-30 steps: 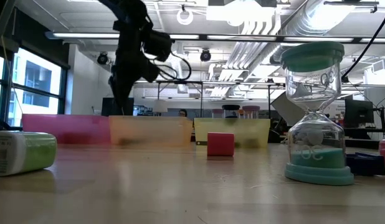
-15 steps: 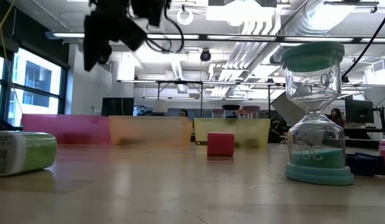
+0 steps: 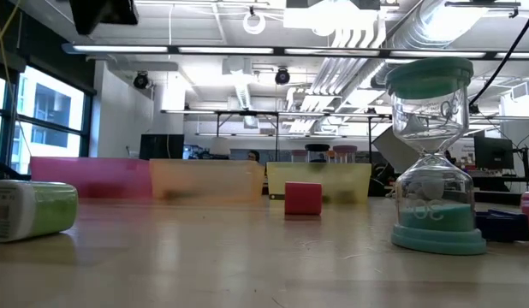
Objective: Pick & Place Office items
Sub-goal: Put the pink charger adapter into the red bin
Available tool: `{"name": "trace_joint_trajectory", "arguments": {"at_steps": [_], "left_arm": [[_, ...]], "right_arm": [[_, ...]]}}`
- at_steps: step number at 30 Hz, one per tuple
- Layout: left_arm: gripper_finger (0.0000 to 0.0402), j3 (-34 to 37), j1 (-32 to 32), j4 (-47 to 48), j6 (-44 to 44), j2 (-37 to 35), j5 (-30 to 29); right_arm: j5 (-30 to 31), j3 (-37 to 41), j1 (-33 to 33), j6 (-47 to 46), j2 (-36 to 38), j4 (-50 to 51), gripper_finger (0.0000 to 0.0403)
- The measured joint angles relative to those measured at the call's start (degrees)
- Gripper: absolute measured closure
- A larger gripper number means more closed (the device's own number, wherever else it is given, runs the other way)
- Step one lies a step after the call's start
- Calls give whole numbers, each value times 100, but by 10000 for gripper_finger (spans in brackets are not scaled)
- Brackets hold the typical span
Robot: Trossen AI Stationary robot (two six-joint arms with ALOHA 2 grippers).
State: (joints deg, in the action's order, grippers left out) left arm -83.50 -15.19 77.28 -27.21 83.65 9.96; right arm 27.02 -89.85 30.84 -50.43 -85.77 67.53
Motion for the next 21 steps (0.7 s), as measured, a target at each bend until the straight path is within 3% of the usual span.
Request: {"name": "trace_joint_trajectory", "arguments": {"at_steps": [5, 9, 13, 21], "left_arm": [[221, 0, -668, -570, -99, -1, -375], [221, 4, -993, -642, -441, -1, -853], [221, 4, -1161, -682, -743, -1, -914], [221, 11, -1378, -711, -1033, -1, -993]], "right_arm": [[-113, 881, 171, -375, -1, -920, 48], [-816, 1623, 235, -61, -6, -2198, 48], [-1350, 2131, 256, 135, -8, -3379, 48], [-1135, 2208, 239, 270, -8, -3808, 48]]}}
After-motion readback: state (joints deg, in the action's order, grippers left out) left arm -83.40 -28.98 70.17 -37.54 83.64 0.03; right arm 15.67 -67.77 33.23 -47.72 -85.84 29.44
